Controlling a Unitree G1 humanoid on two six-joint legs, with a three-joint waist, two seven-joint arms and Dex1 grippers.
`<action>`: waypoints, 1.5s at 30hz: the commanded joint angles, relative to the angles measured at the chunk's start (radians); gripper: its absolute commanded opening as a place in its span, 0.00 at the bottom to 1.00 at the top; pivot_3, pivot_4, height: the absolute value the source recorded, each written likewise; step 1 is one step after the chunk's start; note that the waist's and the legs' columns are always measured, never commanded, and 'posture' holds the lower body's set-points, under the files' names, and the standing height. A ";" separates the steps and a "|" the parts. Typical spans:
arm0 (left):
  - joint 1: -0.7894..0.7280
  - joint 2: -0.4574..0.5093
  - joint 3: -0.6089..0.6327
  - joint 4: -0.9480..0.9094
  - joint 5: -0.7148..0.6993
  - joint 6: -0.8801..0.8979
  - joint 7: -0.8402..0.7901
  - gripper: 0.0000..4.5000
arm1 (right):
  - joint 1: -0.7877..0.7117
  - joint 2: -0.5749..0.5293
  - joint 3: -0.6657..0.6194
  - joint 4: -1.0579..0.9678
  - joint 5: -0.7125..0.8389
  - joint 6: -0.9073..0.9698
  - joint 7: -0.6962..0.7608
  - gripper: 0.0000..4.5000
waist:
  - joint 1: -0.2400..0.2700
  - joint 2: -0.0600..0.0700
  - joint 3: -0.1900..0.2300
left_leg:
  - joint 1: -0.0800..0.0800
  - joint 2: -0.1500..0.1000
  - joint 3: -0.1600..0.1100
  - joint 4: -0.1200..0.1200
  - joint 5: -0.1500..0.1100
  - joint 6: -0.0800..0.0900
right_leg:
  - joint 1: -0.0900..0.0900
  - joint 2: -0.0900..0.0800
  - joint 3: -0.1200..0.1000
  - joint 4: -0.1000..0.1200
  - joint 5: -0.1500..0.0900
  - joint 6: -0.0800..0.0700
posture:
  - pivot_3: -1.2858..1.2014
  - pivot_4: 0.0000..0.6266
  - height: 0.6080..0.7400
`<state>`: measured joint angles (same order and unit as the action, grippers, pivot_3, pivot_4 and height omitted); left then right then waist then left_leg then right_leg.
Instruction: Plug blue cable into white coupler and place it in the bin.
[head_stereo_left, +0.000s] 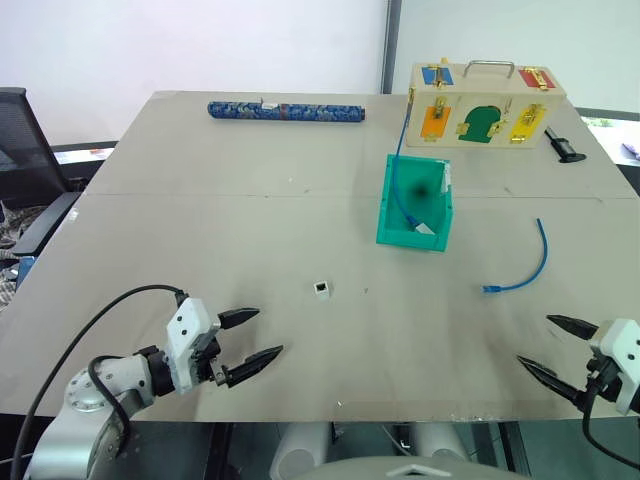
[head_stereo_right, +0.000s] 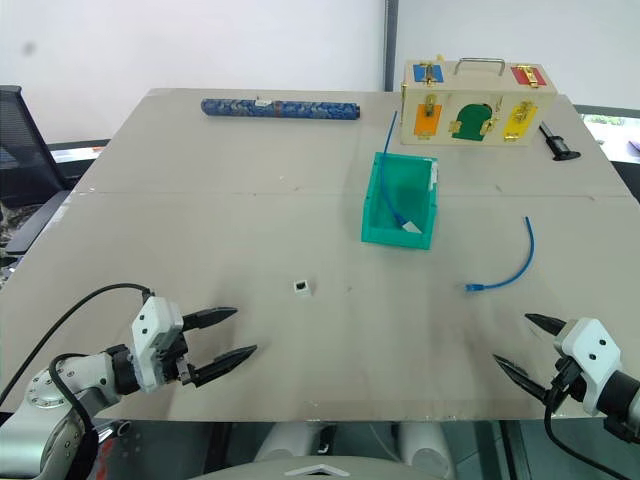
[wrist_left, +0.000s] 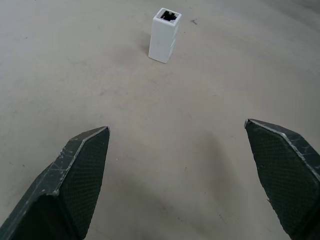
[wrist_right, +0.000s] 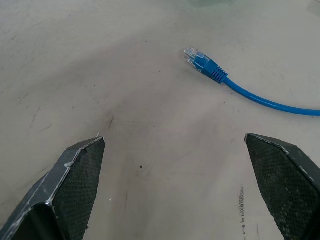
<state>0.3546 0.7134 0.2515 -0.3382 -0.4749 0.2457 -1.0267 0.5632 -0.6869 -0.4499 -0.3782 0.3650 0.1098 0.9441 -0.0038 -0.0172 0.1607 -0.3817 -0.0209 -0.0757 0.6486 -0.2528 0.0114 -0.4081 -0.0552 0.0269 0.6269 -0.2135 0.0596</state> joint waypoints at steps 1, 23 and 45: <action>-0.026 -0.007 0.011 -0.030 -0.047 0.019 0.008 0.99 | -0.021 -0.009 -0.019 -0.020 0.009 -0.005 -0.009 0.98 | 0.000 0.000 0.000 | 0.000 0.000 0.000 0.000 0.000 0.000 | 0.000 0.000 0.000 0.000 0.000 0.000 | 0.52 0.24 0.99; 0.019 0.028 -0.009 -0.224 -0.127 0.043 -0.073 1.00 | -0.713 -0.310 0.455 0.204 -0.155 0.233 0.140 0.62 | -0.006 0.000 0.001 | 0.000 0.000 0.003 0.001 0.000 0.001 | 0.000 0.001 0.000 0.000 0.002 -0.004 | 0.52 0.24 0.99; 0.024 -0.003 -0.048 -0.222 -0.095 0.001 -0.039 1.00 | -1.013 -0.179 0.775 0.094 -0.267 0.448 0.277 0.01 | -0.014 0.002 0.003 | 0.000 0.000 0.001 0.001 0.000 0.001 | 0.000 0.001 0.000 -0.001 0.003 -0.004 | 0.52 0.24 0.99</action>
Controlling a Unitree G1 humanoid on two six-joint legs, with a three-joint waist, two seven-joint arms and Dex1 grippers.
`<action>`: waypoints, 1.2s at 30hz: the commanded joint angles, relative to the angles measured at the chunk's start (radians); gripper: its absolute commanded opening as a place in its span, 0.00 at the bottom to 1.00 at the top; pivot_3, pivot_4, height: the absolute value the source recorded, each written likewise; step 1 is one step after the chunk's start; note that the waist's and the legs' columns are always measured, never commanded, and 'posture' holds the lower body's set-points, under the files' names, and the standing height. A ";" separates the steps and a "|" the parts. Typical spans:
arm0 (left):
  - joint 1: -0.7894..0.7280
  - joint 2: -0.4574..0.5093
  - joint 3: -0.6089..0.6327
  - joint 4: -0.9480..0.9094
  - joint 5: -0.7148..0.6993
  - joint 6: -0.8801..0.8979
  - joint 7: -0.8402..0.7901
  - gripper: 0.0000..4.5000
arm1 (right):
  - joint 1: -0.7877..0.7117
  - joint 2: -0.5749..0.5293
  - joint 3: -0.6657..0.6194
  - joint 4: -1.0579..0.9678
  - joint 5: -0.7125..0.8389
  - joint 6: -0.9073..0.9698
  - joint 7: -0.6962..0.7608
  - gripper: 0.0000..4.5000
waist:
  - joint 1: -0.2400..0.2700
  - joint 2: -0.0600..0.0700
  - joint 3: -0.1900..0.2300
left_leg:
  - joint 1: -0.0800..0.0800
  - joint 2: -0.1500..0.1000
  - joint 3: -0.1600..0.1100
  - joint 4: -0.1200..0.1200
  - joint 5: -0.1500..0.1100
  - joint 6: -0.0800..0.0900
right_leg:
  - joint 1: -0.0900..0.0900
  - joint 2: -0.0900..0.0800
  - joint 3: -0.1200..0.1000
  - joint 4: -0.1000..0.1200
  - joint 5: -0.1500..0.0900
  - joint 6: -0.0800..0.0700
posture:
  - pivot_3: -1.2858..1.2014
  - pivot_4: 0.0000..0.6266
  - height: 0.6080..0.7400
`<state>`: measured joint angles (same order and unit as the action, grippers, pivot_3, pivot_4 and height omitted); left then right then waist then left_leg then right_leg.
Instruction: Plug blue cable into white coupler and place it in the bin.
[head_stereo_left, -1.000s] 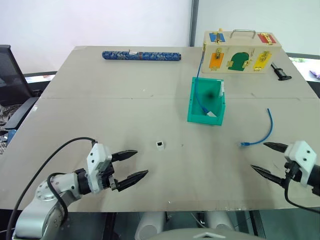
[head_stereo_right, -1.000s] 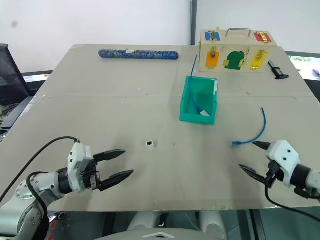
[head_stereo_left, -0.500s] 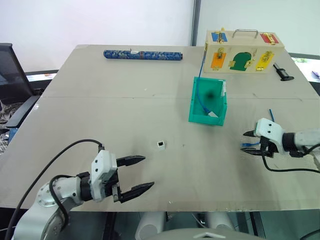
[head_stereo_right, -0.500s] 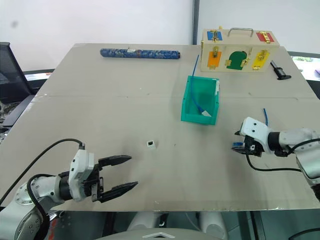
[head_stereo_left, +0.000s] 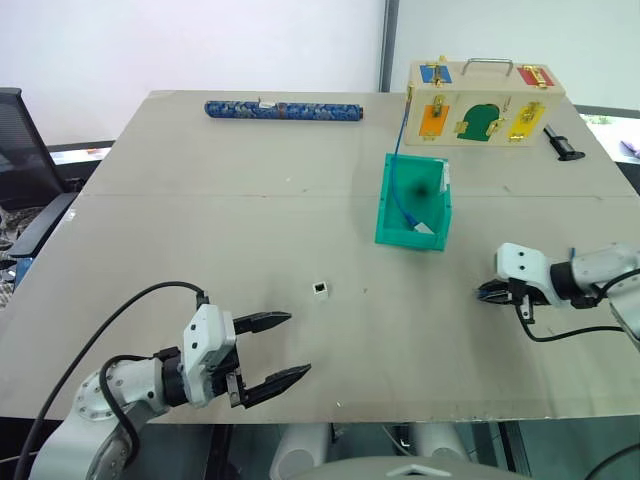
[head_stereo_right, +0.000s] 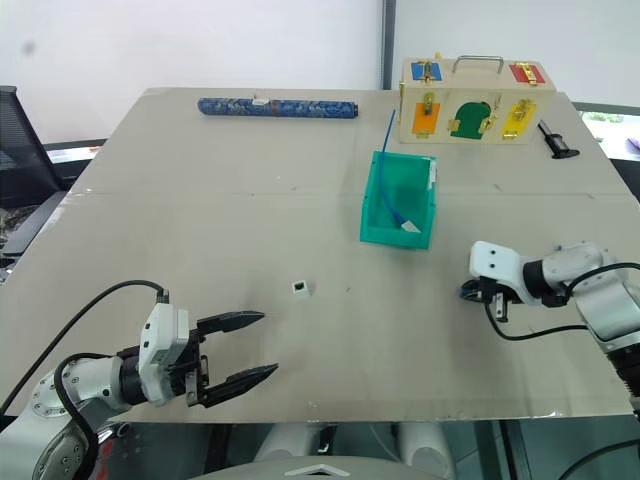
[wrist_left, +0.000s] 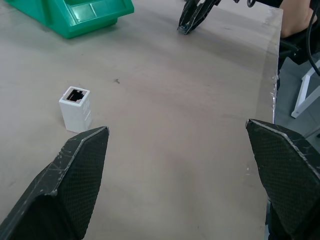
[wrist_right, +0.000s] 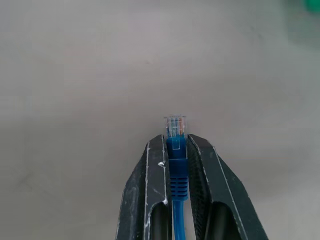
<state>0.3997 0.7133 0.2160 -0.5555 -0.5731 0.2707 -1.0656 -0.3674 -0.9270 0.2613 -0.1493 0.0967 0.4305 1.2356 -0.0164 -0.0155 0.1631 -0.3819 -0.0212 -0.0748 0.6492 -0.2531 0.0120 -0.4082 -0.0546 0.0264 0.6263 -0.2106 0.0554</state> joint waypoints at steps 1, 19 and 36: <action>-0.033 -0.004 -0.020 0.001 0.009 -0.026 0.002 1.00 | -0.116 0.096 0.099 -0.156 -0.008 0.170 -0.023 0.01 | -0.004 0.000 0.000 | 0.000 0.000 -0.001 0.000 0.000 0.000 | 0.000 0.000 0.001 0.000 0.000 0.000 | 0.52 0.24 0.99; -0.097 -0.031 -0.124 0.048 0.083 -0.060 0.033 1.00 | -0.283 0.273 0.420 -0.123 -0.108 0.285 -0.003 0.01 | 0.003 0.000 -0.001 | -0.003 -0.003 -0.007 0.000 0.000 0.000 | -0.002 -0.002 -0.004 0.000 0.001 0.002 | 0.52 0.24 0.99; -0.410 -0.024 -0.398 0.080 0.249 0.082 0.074 1.00 | 0.141 0.209 -0.072 -0.462 0.132 0.048 -0.125 0.98 | 0.019 0.000 0.000 | -0.004 -0.003 -0.009 0.001 0.000 0.000 | -0.001 -0.001 -0.007 0.000 0.002 0.004 | 0.52 0.24 0.99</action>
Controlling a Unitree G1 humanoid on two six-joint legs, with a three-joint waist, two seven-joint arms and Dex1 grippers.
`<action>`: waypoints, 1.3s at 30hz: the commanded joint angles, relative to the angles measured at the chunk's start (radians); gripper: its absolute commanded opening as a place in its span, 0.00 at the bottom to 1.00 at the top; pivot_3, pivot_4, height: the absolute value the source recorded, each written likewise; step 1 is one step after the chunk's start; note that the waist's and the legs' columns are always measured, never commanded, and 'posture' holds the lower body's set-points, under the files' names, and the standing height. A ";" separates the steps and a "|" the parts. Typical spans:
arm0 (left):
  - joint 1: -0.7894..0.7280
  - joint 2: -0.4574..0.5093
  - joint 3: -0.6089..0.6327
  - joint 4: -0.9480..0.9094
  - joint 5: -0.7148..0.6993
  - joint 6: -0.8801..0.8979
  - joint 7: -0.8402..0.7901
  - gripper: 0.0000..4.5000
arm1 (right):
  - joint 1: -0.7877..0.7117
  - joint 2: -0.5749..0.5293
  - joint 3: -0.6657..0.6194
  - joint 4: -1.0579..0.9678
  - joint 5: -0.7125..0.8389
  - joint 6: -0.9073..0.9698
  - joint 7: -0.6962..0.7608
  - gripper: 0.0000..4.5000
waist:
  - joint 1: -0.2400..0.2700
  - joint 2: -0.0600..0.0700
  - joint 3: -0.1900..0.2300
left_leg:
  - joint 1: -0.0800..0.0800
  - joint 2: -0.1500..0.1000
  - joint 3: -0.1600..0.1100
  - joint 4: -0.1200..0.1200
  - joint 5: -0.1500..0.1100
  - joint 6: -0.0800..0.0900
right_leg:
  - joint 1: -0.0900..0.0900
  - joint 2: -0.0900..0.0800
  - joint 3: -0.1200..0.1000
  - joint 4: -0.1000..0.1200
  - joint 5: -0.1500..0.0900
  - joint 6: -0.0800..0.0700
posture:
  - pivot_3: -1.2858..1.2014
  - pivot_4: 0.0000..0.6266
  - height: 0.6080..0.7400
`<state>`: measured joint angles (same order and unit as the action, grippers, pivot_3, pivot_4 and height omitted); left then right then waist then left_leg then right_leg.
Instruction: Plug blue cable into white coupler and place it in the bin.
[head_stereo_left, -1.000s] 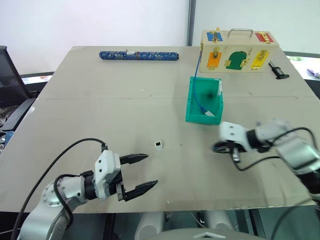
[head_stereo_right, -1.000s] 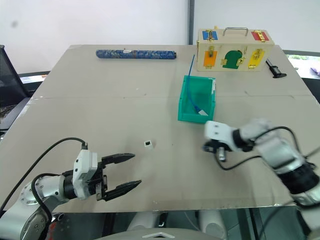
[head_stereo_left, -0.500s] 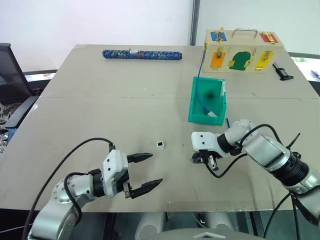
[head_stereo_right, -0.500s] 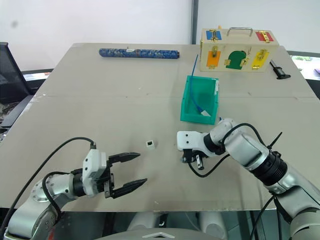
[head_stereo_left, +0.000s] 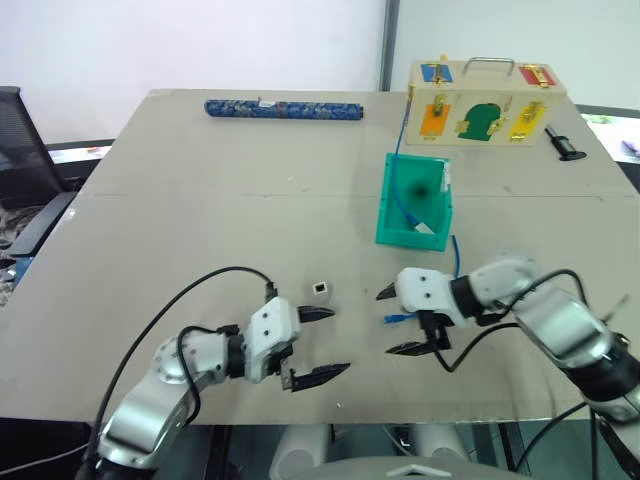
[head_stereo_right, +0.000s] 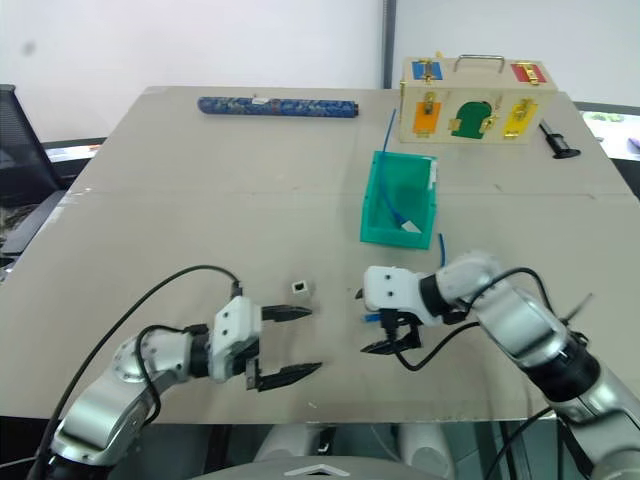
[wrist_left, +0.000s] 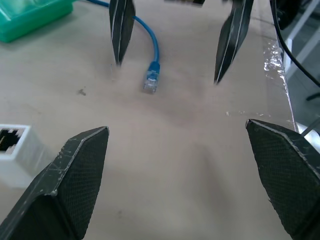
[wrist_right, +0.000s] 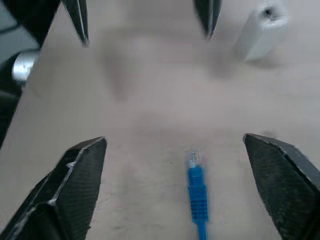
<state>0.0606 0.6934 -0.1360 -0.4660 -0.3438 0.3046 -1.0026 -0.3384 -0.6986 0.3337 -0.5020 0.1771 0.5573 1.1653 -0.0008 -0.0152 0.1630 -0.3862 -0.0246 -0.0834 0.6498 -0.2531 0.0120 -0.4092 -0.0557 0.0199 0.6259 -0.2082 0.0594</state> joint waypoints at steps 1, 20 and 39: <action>-0.085 -0.002 -0.051 -0.006 0.019 0.057 0.011 1.00 | 0.141 -0.022 -0.163 -0.123 0.055 -0.094 -0.066 0.98 | 0.005 0.000 0.000 | 0.000 0.000 0.000 0.000 0.000 0.000 | 0.000 0.000 0.000 0.000 0.000 0.000 | 0.52 0.24 0.99; -0.563 -0.052 -0.353 0.198 0.155 0.269 -0.085 1.00 | 0.825 -0.009 -0.663 -0.239 0.149 -0.380 -0.167 0.98 | -0.005 0.000 0.000 | 0.003 0.000 0.006 0.001 0.000 0.000 | 0.003 0.002 0.004 0.001 -0.003 0.004 | 0.52 0.24 0.99; -0.726 -0.135 -0.498 0.353 0.264 0.221 -0.210 0.06 | 0.958 0.005 -0.673 -0.382 0.141 -0.332 -0.297 1.00 | 0.002 -0.001 0.000 | 0.003 0.000 0.006 0.001 0.000 0.000 | 0.003 0.002 0.004 0.001 -0.003 0.004 | 0.52 0.24 0.99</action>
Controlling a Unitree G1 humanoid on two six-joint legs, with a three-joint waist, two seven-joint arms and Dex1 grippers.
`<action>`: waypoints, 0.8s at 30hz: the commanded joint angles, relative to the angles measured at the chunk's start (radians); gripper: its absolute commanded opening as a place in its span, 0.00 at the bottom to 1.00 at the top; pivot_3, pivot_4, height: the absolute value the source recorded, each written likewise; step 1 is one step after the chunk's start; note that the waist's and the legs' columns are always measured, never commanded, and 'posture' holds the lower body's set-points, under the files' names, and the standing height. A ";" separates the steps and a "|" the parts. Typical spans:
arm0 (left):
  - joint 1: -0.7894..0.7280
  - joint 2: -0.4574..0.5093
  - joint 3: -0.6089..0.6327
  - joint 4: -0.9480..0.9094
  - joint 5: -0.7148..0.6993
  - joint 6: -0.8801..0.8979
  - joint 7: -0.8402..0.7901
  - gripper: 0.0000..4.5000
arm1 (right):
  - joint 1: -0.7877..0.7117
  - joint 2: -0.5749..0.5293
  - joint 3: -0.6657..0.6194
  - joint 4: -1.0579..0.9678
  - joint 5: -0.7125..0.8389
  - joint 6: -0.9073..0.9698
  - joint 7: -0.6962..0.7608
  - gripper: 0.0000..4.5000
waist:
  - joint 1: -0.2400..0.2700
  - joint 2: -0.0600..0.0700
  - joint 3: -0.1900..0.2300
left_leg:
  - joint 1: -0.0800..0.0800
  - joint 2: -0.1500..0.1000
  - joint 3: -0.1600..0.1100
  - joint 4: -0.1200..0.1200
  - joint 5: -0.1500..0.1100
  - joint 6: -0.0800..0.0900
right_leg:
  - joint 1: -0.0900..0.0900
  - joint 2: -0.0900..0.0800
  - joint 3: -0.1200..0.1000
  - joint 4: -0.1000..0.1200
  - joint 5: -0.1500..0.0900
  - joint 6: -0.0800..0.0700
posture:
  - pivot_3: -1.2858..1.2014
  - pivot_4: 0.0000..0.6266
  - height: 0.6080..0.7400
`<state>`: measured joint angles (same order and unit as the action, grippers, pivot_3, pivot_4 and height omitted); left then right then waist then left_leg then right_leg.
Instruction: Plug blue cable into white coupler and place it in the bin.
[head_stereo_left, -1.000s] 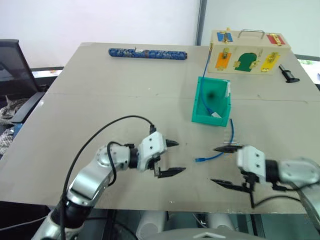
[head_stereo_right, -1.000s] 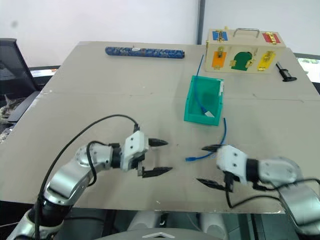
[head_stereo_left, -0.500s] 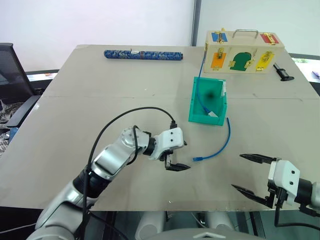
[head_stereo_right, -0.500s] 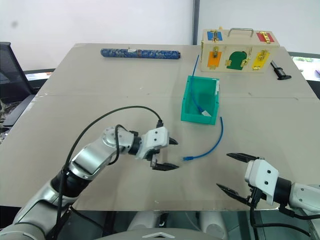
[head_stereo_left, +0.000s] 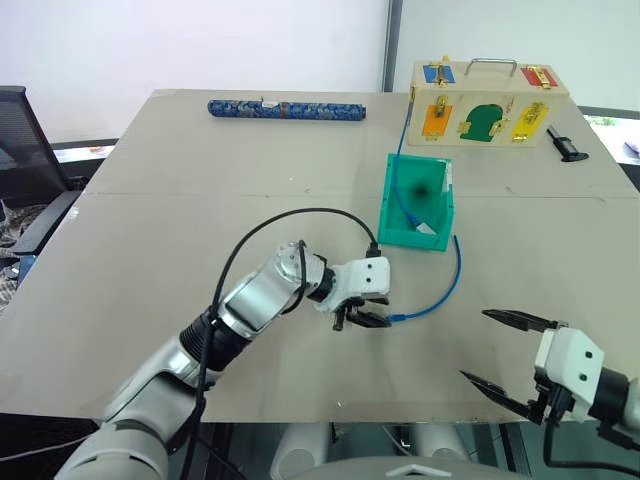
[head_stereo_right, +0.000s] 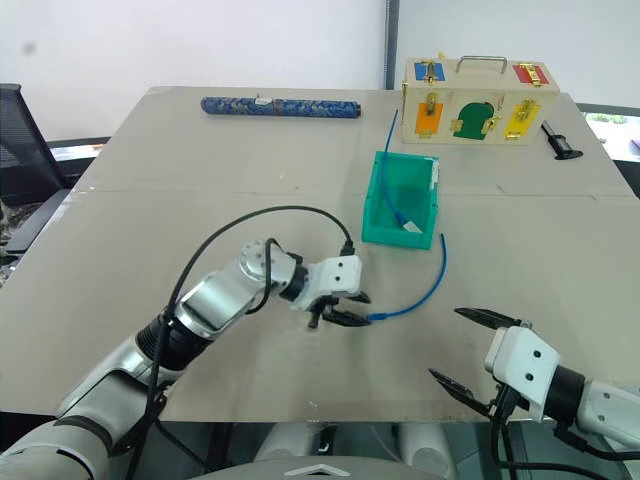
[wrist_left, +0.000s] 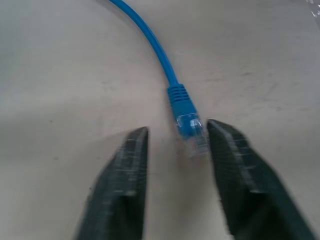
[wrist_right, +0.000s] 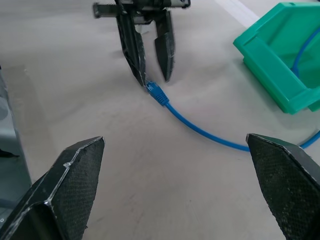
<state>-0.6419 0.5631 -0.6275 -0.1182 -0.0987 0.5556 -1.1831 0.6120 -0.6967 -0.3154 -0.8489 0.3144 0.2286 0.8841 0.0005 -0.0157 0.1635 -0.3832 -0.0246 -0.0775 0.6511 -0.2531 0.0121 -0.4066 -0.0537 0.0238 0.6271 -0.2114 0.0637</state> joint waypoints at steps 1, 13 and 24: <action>-0.026 -0.006 -0.011 0.013 0.024 -0.038 -0.034 0.01 | 0.007 0.002 -0.026 -0.034 0.003 -0.004 -0.018 1.00 | 0.002 0.000 0.000 | 0.000 0.000 0.000 0.000 0.000 0.000 | 0.000 0.000 0.000 0.000 0.000 0.000 | 0.52 0.24 0.99; 0.025 -0.034 0.182 0.015 -0.059 -0.353 -0.031 0.01 | -0.104 0.034 0.008 -0.036 0.171 0.230 -0.145 1.00 | 0.012 0.000 0.000 | 0.000 0.001 0.000 0.001 0.000 0.000 | 0.000 -0.001 0.000 0.000 0.000 -0.001 | 0.52 0.24 0.99; 0.023 -0.100 0.349 0.040 -0.007 -0.667 0.135 0.00 | -0.330 0.165 0.040 -0.045 0.762 0.533 -0.580 0.53 | 0.011 0.000 0.000 | 0.000 0.000 -0.002 0.001 0.000 0.000 | 0.000 -0.001 0.001 0.000 0.003 -0.004 | 0.52 0.24 0.99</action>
<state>-0.6066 0.4687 -0.3147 -0.0769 -0.1355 -0.0327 -1.0914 0.3387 -0.5563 -0.3171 -0.8586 1.0203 0.7453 0.4003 0.0117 -0.0157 0.1633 -0.3834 -0.0246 -0.0783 0.6518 -0.2531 0.0123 -0.4064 -0.0545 0.0246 0.6270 -0.2085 0.0600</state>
